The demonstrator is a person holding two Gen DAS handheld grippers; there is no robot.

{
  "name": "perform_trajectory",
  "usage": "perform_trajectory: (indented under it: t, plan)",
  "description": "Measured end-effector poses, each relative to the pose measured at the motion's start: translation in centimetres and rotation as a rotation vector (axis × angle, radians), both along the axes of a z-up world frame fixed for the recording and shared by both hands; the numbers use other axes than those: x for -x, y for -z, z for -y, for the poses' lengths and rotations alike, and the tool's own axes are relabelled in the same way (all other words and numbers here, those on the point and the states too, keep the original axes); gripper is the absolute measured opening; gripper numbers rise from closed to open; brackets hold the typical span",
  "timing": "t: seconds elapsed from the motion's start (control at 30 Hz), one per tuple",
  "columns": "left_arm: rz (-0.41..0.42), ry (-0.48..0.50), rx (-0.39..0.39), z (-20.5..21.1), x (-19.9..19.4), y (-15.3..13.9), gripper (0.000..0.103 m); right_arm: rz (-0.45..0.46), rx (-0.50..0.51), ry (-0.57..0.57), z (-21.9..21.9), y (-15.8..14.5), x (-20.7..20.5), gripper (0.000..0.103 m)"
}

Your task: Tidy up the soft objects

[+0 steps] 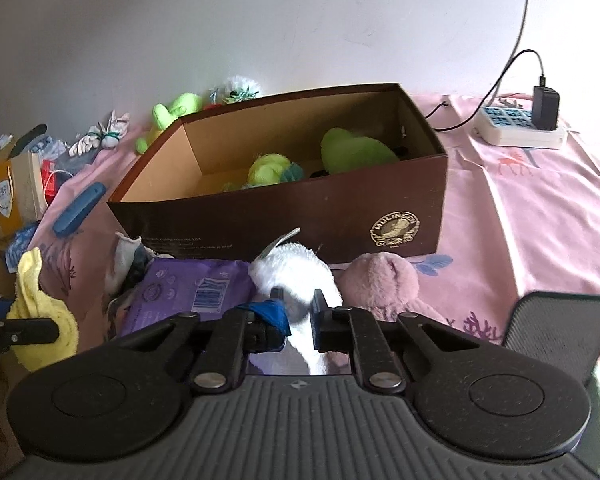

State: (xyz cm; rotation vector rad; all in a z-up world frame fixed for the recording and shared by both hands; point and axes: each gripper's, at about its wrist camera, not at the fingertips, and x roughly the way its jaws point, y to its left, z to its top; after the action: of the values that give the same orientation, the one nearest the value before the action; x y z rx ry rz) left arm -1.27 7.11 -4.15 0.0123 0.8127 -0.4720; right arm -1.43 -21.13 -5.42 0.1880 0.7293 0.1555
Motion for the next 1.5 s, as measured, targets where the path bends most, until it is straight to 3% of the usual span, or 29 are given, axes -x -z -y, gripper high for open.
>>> perform_trajectory:
  t: [0.3, 0.57, 0.73, 1.03, 1.23, 1.33, 1.5]
  plan:
    - [-0.004, 0.029, 0.019, 0.9, 0.3, 0.2, 0.039, -0.039, -0.023, -0.025, -0.6, 1.2, 1.2, 0.005]
    - [-0.03, 0.023, 0.009, 0.7, 0.5, 0.8, 0.039, -0.05, 0.097, -0.069, -1.6, 2.1, -0.5, 0.009]
    - [-0.033, 0.01, 0.008, 0.8, 0.5, 0.8, 0.039, -0.089, 0.1, -0.122, -2.1, 2.7, -2.4, 0.013]
    - [-0.034, -0.021, 0.003, 0.7, 0.4, 0.9, 0.039, -0.175, 0.093, -0.096, -2.2, 1.7, -4.9, 0.021]
    - [-0.035, -0.041, 0.003, 0.7, 0.3, 0.9, 0.039, -0.256, 0.071, -0.049, -2.5, 3.6, -7.3, 0.038]
    - [-0.035, -0.045, 0.004, 1.0, 0.4, 0.9, 0.039, -0.334, -0.021, -0.047, -2.4, 5.6, -8.5, 0.044]
    - [-0.032, -0.052, 0.001, 1.0, 0.4, 0.9, 0.039, -0.283, 0.004, -0.06, -3.1, 6.0, -8.0, 0.041]
